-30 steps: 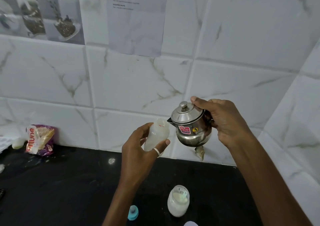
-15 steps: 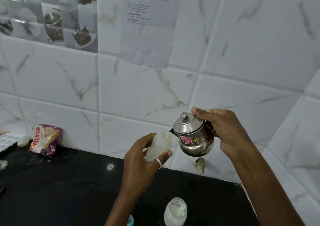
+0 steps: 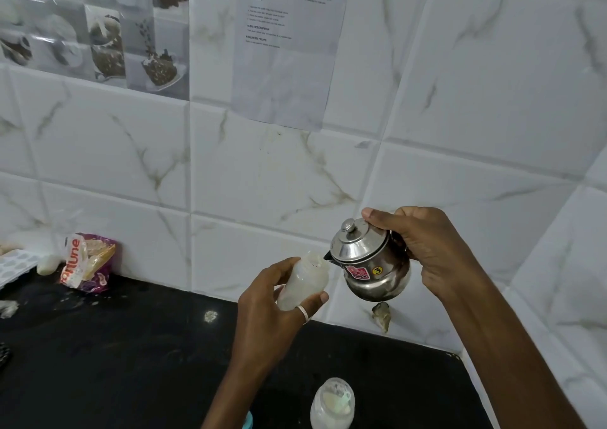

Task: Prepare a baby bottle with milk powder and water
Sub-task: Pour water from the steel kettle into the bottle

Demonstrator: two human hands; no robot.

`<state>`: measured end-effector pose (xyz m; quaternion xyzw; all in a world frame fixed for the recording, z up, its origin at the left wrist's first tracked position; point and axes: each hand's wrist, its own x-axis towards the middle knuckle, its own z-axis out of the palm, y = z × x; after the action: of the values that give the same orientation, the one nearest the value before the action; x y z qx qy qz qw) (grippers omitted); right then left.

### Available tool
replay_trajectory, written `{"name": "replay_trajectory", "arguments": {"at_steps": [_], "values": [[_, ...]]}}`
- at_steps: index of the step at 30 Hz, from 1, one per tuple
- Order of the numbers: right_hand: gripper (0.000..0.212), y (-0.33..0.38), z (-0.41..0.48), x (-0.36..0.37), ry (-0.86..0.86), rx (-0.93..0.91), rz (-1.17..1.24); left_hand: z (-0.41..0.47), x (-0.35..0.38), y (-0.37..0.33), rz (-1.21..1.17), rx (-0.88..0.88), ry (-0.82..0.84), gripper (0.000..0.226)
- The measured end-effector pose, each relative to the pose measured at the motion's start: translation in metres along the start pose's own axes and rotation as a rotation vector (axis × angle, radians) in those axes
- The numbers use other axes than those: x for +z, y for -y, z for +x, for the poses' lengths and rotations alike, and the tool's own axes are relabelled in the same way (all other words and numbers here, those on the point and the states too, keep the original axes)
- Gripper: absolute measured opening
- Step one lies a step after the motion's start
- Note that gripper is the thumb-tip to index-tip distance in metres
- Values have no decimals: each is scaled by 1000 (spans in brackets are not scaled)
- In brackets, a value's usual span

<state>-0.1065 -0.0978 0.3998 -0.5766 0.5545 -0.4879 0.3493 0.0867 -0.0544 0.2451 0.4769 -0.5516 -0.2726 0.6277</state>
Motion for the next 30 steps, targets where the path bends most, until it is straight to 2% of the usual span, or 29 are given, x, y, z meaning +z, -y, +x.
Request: {"name": "replay_trajectory", "arguments": {"at_steps": [14, 30], "values": [[50, 9, 3, 1, 6, -22, -65, 0, 2, 2, 4, 10, 4, 61], [48, 16, 3, 0, 14, -25, -90, -1, 3, 8, 31, 4, 10, 64]]}}
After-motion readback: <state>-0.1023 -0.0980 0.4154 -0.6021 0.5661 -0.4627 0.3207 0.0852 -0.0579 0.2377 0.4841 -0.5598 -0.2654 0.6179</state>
